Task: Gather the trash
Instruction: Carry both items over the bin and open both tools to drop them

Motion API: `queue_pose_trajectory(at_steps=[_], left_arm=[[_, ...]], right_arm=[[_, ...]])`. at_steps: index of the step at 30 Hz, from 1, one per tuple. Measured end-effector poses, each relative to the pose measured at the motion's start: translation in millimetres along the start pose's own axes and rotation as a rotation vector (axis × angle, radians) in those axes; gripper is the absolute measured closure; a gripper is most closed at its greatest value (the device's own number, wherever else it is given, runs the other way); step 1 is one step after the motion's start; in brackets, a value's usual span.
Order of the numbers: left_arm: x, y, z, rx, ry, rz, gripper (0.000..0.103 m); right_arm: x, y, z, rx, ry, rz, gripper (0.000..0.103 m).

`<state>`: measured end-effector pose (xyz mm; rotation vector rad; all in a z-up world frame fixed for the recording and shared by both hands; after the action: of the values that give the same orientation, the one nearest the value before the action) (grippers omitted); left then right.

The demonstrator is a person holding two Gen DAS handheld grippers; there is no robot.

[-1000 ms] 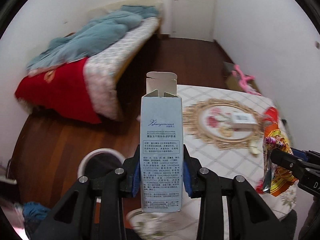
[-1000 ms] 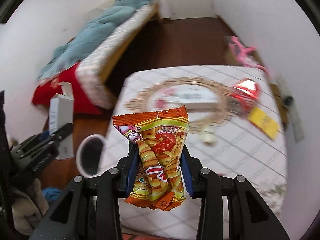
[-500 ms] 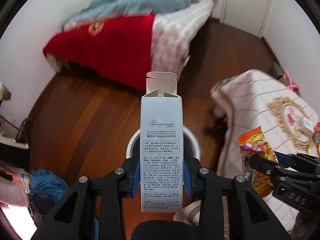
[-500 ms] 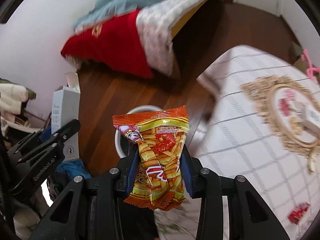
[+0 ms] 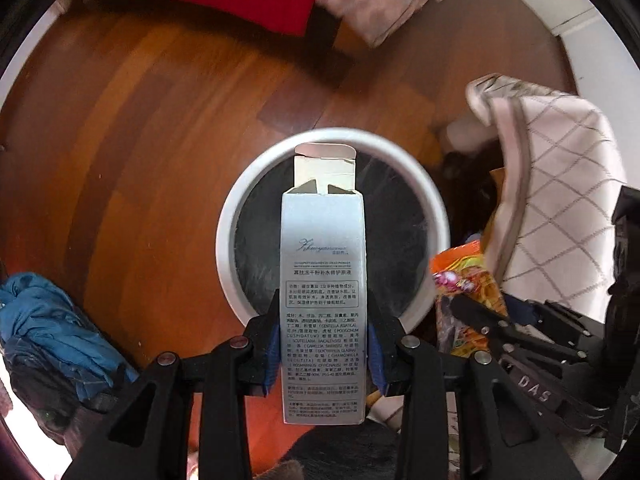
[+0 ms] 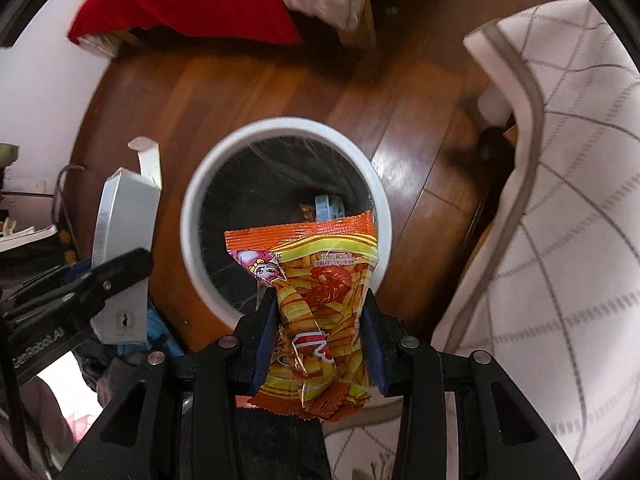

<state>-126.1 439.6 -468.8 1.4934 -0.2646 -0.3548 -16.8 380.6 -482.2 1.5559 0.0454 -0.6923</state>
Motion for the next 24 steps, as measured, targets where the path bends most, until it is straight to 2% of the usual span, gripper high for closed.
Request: queue_pose_trajectory(at_steps=[1, 2, 3, 4, 5, 9, 11, 15, 16, 24], left_arm=[[-0.5, -3.7, -1.1, -0.013, -0.005, -0.005, 0.063], [-2.3, -8.7, -2.5, -0.031, 0.0, -0.002, 0.044], [-5.2, -10.8, -3.7, -0.041, 0.011, 0.002, 0.031], [-7.6, -12.9, -4.5, -0.045, 0.027, 0.008, 0.012], [-10.9, -13.0, -4.6, -0.041, 0.04, 0.012, 0.009], [-25.9, -10.9, 0.1, -0.022, 0.066, -0.028, 0.009], [-30.0, -6.5, 3.4, 0.002, 0.081, -0.05, 0.009], [-39.6, 8.7, 8.8, 0.099, 0.113, -0.106, 0.009], [-40.9, 13.7, 13.0, 0.118, 0.12, -0.137, 0.009], [-36.9, 41.8, 37.0, 0.217, 0.146, -0.201, 0.009]], right_arm=[[2.6, -7.3, -4.2, -0.018, -0.006, 0.001, 0.062], [5.4, -13.3, -5.9, -0.031, -0.013, 0.002, 0.062], [6.7, -22.4, -9.3, -0.059, -0.014, -0.004, 0.062], [8.7, -27.5, -13.0, -0.078, -0.017, -0.007, 0.06], [10.4, -30.6, -16.5, -0.091, -0.023, -0.008, 0.053], [15.6, -43.2, -21.5, -0.125, -0.052, -0.027, 0.028], [16.5, -42.9, -21.3, -0.132, -0.06, -0.052, 0.009], [15.0, -32.6, -18.9, -0.12, -0.048, -0.052, 0.0], [14.3, -27.3, -17.0, -0.109, -0.039, -0.039, 0.0], [13.3, 6.9, -1.2, -0.029, 0.027, 0.042, 0.0]])
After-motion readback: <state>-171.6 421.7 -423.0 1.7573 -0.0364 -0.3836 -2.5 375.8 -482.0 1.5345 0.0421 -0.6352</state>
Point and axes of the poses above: each gripper's, at about its wrist camera, not at the fingertips, and y roughly against the way its jaws point, x to its right, z to its underside, the point moved 6 cm from there along -y, roughly the way its jaws point, and after that the axes turned 12 degrees about -z, right-handed, at the moved point
